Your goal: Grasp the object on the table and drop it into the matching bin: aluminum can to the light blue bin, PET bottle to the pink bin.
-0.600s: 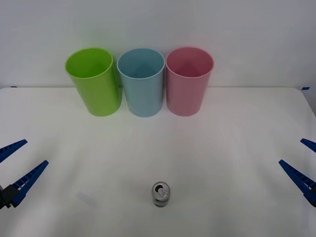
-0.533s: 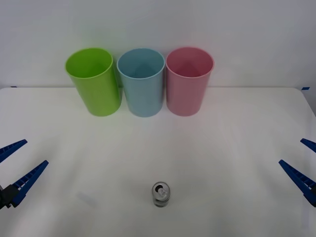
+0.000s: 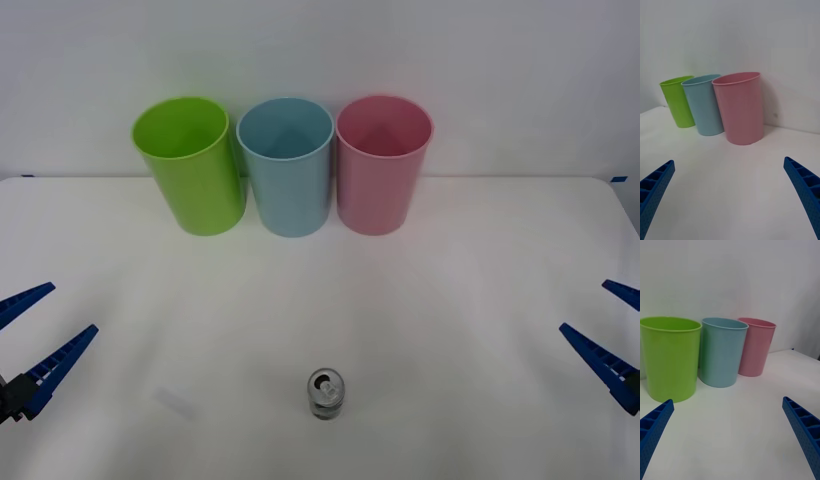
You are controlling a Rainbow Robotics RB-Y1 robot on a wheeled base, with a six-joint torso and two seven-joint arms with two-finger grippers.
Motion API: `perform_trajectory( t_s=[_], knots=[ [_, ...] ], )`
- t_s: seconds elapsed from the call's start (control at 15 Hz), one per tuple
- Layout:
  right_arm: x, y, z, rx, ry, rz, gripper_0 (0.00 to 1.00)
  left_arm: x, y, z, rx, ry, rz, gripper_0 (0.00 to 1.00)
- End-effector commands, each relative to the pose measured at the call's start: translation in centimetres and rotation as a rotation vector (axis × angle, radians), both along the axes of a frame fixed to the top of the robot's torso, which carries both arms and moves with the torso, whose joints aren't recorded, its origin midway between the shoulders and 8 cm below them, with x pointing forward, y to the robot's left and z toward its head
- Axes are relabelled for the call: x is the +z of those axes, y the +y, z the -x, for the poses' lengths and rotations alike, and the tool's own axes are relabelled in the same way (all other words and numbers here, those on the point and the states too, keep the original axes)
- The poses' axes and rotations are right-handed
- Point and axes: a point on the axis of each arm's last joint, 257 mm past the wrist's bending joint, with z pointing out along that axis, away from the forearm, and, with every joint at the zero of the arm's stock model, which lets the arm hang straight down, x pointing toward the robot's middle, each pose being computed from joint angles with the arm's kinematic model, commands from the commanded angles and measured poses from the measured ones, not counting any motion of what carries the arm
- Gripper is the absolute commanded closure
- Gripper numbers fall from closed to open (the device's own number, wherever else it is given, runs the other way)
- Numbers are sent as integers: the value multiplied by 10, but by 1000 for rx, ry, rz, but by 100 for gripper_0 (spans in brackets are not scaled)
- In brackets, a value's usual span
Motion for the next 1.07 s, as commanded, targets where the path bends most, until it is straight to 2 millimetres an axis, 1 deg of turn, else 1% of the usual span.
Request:
perform_trajectory(
  t_s=[0.07,0.27,0.53,0.6,0.73,0.87,1.07],
  knots=[
    [-15,8,0,46,37,3,0,0,0,0,0,0,0,0],
    [-34,21,4,118,76,15,0,0,0,0,0,0,0,0],
    [-57,47,7,229,100,54,0,0,0,0,0,0,0,0],
    [-61,53,8,248,102,53,0,0,0,0,0,0,0,0],
    [-69,65,7,280,56,110,0,0,0,0,0,0,0,0],
    [-73,75,6,306,24,137,0,0,0,0,0,0,0,0],
    [-81,100,9,368,-6,162,0,0,0,0,0,0,0,0]
  ],
)
